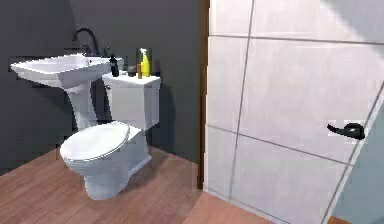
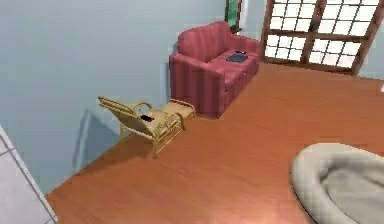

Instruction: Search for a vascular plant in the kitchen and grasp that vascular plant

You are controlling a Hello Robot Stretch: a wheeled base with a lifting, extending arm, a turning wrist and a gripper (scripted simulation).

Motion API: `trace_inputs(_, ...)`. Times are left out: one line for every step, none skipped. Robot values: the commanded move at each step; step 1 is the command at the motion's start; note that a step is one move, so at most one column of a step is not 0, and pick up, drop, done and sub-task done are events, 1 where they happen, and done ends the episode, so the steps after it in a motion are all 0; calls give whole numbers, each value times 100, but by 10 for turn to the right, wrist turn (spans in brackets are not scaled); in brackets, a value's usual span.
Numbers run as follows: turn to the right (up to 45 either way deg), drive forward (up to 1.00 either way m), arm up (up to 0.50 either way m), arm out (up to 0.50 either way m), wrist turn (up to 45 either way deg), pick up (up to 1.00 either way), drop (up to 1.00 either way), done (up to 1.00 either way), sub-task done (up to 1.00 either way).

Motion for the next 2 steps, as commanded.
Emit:
trace_inputs(-450, 0, 0, 0, 0, 0, 0, 0, 0)
trace_inputs(-120, 0, 0, 0, 0, 0, 0, 0, 0)
